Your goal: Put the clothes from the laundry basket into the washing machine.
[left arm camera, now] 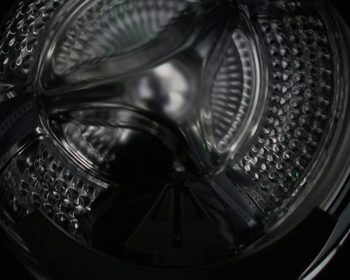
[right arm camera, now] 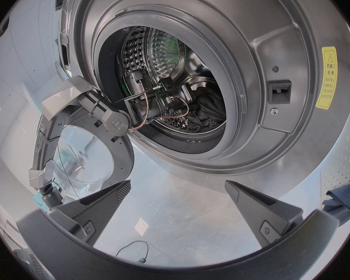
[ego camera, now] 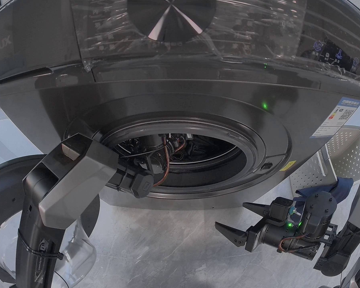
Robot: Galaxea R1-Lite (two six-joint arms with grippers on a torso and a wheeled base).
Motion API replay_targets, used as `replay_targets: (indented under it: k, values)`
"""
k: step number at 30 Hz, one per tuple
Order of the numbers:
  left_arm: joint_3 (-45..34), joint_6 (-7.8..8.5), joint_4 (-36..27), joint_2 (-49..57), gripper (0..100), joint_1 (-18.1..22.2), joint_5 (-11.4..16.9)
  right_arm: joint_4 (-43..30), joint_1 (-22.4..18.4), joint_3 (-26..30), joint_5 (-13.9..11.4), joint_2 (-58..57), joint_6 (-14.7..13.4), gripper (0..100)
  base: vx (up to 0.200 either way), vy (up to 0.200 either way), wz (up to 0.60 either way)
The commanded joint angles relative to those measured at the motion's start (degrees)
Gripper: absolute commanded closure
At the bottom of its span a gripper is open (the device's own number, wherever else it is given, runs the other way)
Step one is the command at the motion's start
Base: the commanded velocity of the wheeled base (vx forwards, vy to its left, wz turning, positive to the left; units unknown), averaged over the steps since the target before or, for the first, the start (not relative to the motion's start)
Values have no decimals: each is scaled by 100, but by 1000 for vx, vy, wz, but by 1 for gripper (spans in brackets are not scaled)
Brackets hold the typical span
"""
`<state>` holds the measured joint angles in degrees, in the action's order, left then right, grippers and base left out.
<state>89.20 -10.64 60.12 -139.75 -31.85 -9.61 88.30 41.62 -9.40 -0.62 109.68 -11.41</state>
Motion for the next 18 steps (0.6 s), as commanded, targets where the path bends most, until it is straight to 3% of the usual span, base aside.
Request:
replay_targets:
  k: [1,8,14,16,18]
  values:
    - [353,-17,26,-298,0,83,-85,3,4,-9,-8,10,-2,0,0,0,0]
    - [19,-34,158,-96,0,-58,-103,3,4,8,1,10,-2,0,0,0,0]
    - [-1150,71,166,642,0,-251,-103,3,-5,26,1,10,-2,0,0,0,0]
    - [-2056,212,175,1266,0,-427,-94,3,4,52,1,1,-2,0,0,0,0]
    - [-2372,247,184,1495,0,-488,-85,3,13,70,1,-8,-2,0,0,0,0]
